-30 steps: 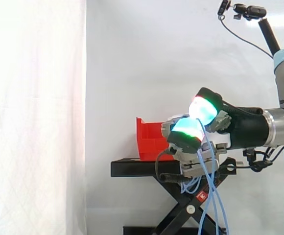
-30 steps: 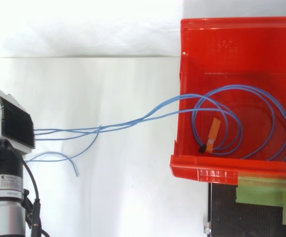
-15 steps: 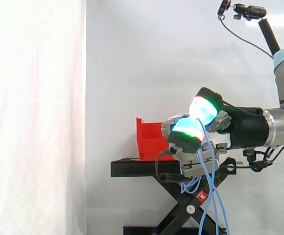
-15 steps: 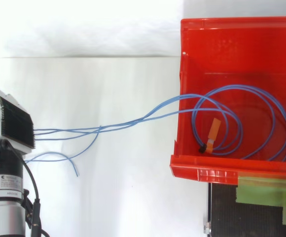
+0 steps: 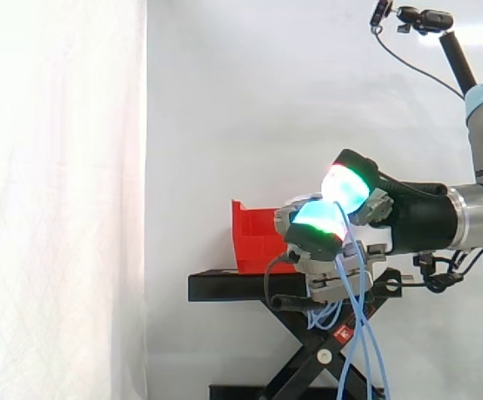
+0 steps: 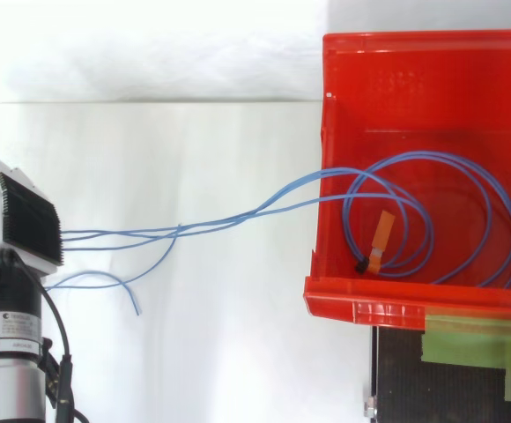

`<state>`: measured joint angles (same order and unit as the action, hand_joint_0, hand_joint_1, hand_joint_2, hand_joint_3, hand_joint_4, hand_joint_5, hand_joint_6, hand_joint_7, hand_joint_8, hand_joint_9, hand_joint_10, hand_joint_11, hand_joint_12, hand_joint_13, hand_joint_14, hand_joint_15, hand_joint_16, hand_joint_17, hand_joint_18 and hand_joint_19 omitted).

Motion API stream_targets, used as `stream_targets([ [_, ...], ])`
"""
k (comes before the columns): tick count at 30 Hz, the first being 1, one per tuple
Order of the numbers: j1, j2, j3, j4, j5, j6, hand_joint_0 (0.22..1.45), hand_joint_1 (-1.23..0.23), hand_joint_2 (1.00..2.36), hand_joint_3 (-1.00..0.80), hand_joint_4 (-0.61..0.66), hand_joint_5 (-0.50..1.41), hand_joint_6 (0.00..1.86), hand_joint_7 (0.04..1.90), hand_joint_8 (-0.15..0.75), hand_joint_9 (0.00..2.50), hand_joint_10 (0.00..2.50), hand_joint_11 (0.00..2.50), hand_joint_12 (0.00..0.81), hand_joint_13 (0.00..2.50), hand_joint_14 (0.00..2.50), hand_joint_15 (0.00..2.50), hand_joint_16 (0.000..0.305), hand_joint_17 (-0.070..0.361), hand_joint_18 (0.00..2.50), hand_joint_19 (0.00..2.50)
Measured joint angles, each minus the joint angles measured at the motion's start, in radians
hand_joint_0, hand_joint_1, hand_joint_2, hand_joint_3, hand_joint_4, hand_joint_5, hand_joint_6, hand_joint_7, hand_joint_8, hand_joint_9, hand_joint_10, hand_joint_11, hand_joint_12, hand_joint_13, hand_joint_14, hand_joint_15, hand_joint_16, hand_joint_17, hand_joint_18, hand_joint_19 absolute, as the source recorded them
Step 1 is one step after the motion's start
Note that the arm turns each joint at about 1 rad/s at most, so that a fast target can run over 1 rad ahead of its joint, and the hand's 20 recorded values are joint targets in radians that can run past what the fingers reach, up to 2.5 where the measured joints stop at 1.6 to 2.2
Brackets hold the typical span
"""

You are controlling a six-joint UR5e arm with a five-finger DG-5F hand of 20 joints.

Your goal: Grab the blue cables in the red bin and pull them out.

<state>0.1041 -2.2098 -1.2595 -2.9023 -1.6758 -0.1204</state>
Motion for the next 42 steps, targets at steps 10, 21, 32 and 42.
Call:
stream_targets([
  [10, 0.0, 0.0, 0.0, 0.0, 0.0, 0.0, 0.95, -0.91, 1.0, -1.0, -0.01, 0.9, 0.57, 0.76, 0.229, 1.12, 0.03, 0.91, 0.28, 1.25, 1.41, 1.53, 0.039, 0.089, 1.25, 1.74],
  [21, 0.0, 0.0, 0.0, 0.0, 0.0, 0.0, 0.95, -0.91, 1.0, -1.0, 0.0, 0.9, 0.57, 0.76, 0.234, 1.15, 0.03, 0.91, 0.283, 1.28, 1.38, 1.52, 0.039, 0.087, 1.26, 1.75],
  [32, 0.0, 0.0, 0.0, 0.0, 0.0, 0.0, 0.95, -0.91, 1.0, -1.0, 0.0, 0.9, 0.58, 0.75, 0.235, 1.19, 0.03, 0.91, 0.285, 1.32, 1.31, 1.55, 0.039, 0.088, 1.28, 1.73],
  [42, 0.0, 0.0, 0.0, 0.0, 0.001, 0.0, 0.95, -0.91, 1.0, -1.0, 0.0, 0.89, 0.59, 0.75, 0.236, 1.2, 0.03, 0.9, 0.285, 1.33, 1.3, 1.55, 0.039, 0.088, 1.29, 1.74],
])
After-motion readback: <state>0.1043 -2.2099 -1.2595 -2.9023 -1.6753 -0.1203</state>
